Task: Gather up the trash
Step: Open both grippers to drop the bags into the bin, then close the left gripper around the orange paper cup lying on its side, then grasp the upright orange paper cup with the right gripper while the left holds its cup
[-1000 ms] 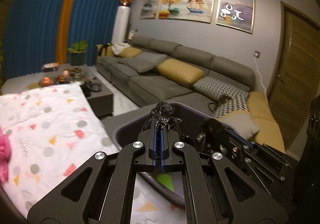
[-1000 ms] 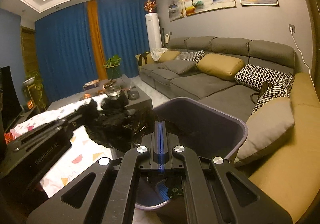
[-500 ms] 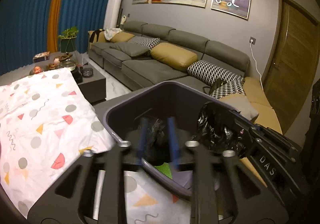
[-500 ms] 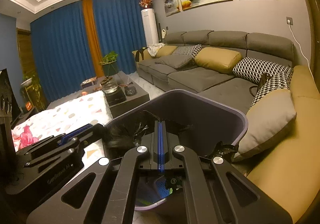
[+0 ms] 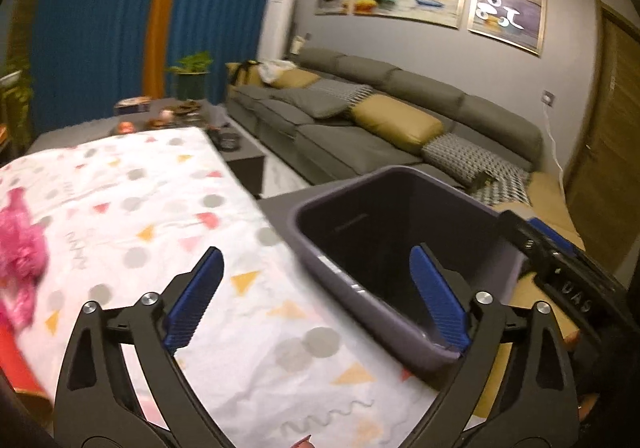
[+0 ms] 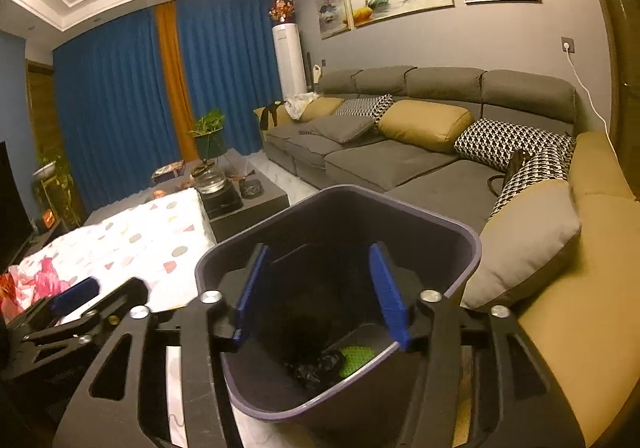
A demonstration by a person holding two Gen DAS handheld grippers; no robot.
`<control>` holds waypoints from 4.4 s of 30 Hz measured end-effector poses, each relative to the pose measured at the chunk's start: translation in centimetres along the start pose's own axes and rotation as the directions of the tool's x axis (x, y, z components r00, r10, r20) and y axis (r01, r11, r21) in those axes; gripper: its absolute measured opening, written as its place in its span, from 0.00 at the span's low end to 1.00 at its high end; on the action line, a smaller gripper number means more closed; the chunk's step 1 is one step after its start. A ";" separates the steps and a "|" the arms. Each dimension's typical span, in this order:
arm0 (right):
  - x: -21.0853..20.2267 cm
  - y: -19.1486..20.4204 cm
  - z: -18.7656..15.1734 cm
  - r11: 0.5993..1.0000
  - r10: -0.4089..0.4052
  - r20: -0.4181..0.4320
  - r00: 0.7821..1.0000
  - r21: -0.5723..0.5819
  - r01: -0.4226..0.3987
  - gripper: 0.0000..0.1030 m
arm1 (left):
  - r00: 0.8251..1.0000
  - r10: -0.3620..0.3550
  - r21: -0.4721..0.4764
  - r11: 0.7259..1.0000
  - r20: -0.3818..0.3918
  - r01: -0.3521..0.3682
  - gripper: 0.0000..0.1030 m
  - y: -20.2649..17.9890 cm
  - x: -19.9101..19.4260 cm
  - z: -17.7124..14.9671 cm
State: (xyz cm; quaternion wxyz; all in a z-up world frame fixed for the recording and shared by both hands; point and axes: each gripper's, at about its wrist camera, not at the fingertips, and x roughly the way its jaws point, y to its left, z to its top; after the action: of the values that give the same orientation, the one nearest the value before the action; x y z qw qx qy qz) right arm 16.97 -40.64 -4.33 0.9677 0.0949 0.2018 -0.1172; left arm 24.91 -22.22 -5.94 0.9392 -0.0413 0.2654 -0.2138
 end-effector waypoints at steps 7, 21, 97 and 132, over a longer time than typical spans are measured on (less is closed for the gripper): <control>-2.6 1.0 -0.9 1.000 -0.010 0.048 0.999 -0.017 0.010 0.78 | 0.990 0.141 -0.066 0.988 0.026 -0.139 0.94 2.8 -4.1 -1.1; -6.9 7.1 -4.1 0.985 0.151 0.009 0.988 -0.081 -0.150 0.82 | 0.928 0.353 -0.136 0.932 0.116 -0.337 0.94 8.3 -16.2 -5.3; -7.2 38.3 -14.1 0.780 0.464 -0.255 0.848 -0.336 -0.528 0.82 | 0.879 0.470 -0.376 0.802 -0.082 -0.464 0.90 32.4 -30.9 -14.4; -10.5 36.1 -12.7 0.722 0.579 -0.226 0.783 -0.303 -0.622 0.63 | 0.880 0.467 -0.376 0.804 -0.083 -0.462 0.90 31.8 -31.0 -13.9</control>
State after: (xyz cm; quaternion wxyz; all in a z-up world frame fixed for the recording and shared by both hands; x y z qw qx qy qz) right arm 12.46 -1.28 -6.49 0.9401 -0.0175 0.2336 0.2478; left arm 6.01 20.19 -8.95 0.9379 -0.1599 0.2976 0.0789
